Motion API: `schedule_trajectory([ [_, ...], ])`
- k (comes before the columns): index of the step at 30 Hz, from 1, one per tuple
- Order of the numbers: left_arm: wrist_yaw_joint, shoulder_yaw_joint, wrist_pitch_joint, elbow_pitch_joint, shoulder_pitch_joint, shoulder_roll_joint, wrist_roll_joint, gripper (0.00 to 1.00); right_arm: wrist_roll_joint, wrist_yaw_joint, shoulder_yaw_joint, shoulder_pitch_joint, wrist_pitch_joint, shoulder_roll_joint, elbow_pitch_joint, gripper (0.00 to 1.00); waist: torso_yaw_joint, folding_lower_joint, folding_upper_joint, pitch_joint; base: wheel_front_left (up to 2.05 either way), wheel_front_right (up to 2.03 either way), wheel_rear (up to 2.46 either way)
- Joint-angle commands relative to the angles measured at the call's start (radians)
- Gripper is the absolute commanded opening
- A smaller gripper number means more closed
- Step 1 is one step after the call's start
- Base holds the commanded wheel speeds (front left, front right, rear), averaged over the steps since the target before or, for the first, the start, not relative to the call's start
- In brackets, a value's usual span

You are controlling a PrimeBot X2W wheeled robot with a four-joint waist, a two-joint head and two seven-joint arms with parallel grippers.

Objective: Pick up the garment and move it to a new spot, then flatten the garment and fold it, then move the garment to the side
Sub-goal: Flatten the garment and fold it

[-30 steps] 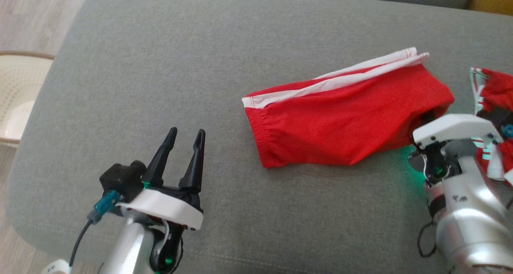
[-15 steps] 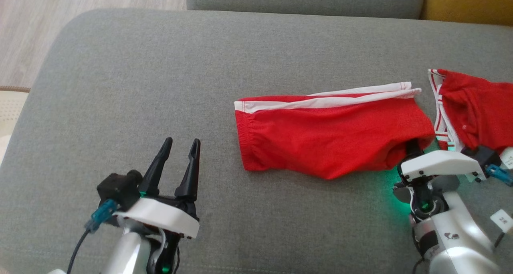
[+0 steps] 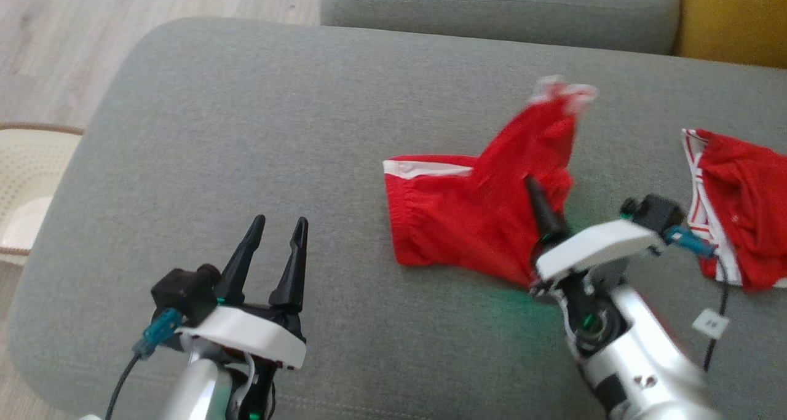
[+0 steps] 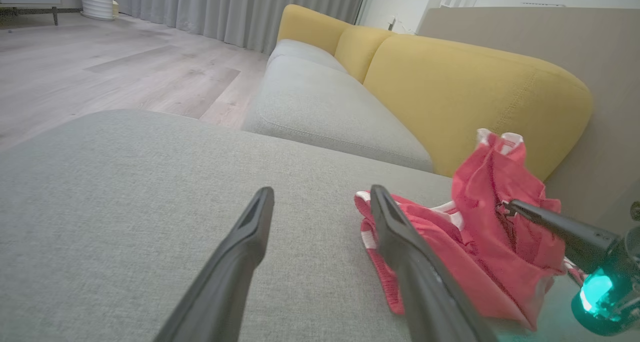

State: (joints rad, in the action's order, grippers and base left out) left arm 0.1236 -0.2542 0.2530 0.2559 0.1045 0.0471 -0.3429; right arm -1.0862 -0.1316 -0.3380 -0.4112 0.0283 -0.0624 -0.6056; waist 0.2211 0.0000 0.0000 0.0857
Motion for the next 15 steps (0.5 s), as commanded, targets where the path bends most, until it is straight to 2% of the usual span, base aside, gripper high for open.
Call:
schedule_trajectory([
  [1, 0.002, 0.029, 0.009, -0.028, 0.016, 0.003, 0.008, 1.0, 0.004, 0.001, -0.046, -0.002, -0.003, 0.012, 0.042, 0.0, 0.018, 0.0, 0.0, -0.008, 0.0, 0.0, 0.0],
  [7, -0.002, 0.026, 0.009, -0.021, 0.009, 0.003, 0.003, 1.0, 0.045, 0.001, -0.155, 0.004, -0.006, 0.012, 0.029, 0.0, 0.06, 0.0, 0.0, -0.014, 0.0, 0.0, 0.0],
  [11, -0.006, 0.023, 0.009, -0.017, 0.003, 0.003, -0.003, 1.0, 0.065, 0.001, -0.206, -0.017, 0.014, 0.012, -0.026, 0.0, 0.081, 0.0, 0.0, -0.017, 0.0, 0.0, 0.0],
  [12, -0.006, 0.022, 0.009, -0.017, 0.002, 0.003, -0.005, 1.0, 0.073, 0.001, -0.215, -0.025, 0.027, 0.012, -0.042, 0.22, 0.085, 0.0, 0.0, -0.017, 0.0, 0.0, 0.0],
  [13, -0.007, 0.021, 0.009, -0.017, 0.001, 0.003, -0.006, 1.0, 0.081, 0.001, -0.221, -0.034, 0.041, 0.012, -0.062, 1.0, 0.089, 0.0, 0.0, -0.016, 0.0, 0.0, 0.0],
  [15, -0.007, 0.019, 0.009, -0.018, 0.0, 0.003, -0.008, 1.0, 0.118, 0.001, -0.252, -0.057, 0.061, 0.012, -0.104, 1.0, 0.094, 0.0, 0.0, -0.014, 0.0, 0.0, 0.0],
])
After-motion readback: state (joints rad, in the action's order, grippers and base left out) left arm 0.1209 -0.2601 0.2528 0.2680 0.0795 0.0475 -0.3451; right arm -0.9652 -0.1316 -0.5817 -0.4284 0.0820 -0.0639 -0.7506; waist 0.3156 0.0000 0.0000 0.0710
